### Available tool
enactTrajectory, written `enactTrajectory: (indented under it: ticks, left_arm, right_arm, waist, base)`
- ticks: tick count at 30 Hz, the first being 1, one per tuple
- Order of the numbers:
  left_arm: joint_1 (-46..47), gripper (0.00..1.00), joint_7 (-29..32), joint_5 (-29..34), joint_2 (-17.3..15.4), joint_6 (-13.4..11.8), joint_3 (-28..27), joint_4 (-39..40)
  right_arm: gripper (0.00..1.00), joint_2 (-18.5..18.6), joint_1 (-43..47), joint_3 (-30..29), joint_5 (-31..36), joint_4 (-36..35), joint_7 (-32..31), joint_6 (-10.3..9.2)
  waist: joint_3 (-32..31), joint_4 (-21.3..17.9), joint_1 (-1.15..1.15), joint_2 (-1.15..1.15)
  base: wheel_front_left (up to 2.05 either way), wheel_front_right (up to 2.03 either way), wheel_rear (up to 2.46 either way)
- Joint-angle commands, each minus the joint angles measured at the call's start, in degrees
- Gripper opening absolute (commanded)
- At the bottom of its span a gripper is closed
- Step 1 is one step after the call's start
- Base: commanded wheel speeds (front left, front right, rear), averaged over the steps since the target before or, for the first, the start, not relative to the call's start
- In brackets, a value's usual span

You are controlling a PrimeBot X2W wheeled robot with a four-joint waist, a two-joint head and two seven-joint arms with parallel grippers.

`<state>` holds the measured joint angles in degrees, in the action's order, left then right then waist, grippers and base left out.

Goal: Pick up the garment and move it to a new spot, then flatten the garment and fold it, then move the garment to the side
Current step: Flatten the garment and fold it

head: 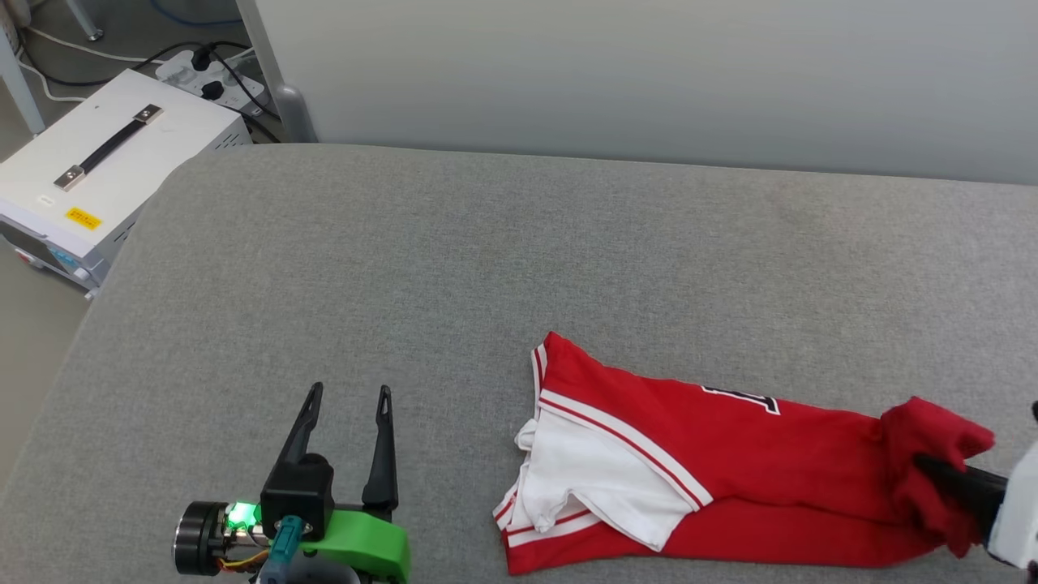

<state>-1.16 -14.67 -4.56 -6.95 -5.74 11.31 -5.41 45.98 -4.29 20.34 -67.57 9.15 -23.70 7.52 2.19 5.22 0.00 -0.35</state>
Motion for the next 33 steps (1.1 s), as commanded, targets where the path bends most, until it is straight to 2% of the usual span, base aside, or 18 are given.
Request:
enactTrajectory:
  ticks: [1,2,5,12,19,25,33]
  left_arm:
    - [-0.86,1.0,-0.32,0.7,0.46,0.4,-0.29,-0.05]
    - [-0.79,1.0,-0.33,0.98,0.82,0.65,-0.45,0.05]
    - [-0.38,1.0,-0.33,1.2,1.22,0.9,-0.54,0.1]
    - [1.23,1.0,-0.33,1.67,1.98,1.5,-0.53,-0.17]
    - [2.79,1.0,-0.33,1.95,2.63,1.75,-0.53,-0.25]
    - [3.81,1.0,-0.33,2.15,3.07,1.79,-0.31,-0.26]
    - [5.38,1.0,-0.33,2.13,3.56,1.67,0.52,-0.54]
  right_arm:
    - [0.0,-1.06,-0.1,0.64,0.75,-2.33,-1.06,-0.03]
    - [0.0,-2.58,-1.6,1.88,2.73,-6.09,-3.14,-0.03]
    - [0.0,-4.79,-4.3,4.21,5.85,-8.89,-5.64,-0.03]
    - [0.0,-11.3,-12.9,11.72,12.21,-9.15,-9.72,-0.03]
    - [0.0,-17.06,-21.6,19.17,16.51,-3.93,-8.9,-0.03]
    - [0.0,-21.27,-27.59,24.46,17.54,2.21,-6.88,-0.03]
    - [0.0,-23.8,-31.03,32.46,19.73,11.65,-4.3,-0.03]
  waist:
    - [0.12,0.18,0.0,0.35]
    - [0.55,0.49,0.0,0.35]
    - [1.27,0.88,0.0,0.35]
    - [3.16,1.96,0.0,0.35]
    - [5.34,3.16,0.0,0.35]
    - [7.11,3.89,0.0,0.35]
    - [9.08,4.82,0.0,0.35]
  base:
    - [0.0,0.0,0.0]
    - [0.0,0.0,0.0]
    - [0.0,0.0,0.0]
    - [0.0,0.0,0.0]
    - [0.0,0.0,0.0]
    - [0.0,0.0,0.0]
    - [0.0,0.0,0.0]
